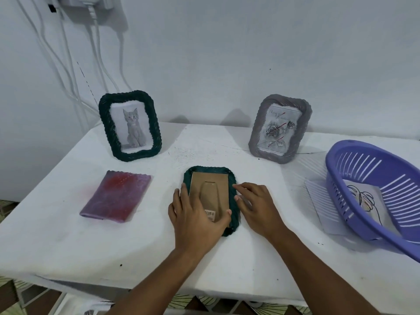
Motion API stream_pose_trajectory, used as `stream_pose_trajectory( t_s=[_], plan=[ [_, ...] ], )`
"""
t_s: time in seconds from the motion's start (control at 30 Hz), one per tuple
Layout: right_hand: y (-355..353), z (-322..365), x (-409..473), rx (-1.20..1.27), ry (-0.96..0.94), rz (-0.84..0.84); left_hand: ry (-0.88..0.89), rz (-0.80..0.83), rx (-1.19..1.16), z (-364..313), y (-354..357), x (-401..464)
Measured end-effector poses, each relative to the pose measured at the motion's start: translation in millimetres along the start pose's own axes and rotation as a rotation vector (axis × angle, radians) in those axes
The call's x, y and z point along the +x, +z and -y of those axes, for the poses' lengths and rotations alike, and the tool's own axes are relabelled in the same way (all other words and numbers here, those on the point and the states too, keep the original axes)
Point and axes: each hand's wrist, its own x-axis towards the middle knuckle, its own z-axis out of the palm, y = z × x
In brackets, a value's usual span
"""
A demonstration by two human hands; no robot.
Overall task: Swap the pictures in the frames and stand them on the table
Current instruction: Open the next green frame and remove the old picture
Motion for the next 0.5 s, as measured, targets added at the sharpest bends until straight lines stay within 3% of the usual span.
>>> stream_pose_trajectory(
  t_s=[0.5],
  plan=[
    [-1.4, 2.1, 0.2, -0.095, -0.038, 0.038, -0.123, -0.136, -0.049, -5.8, 14.3, -5.9]
  ],
)
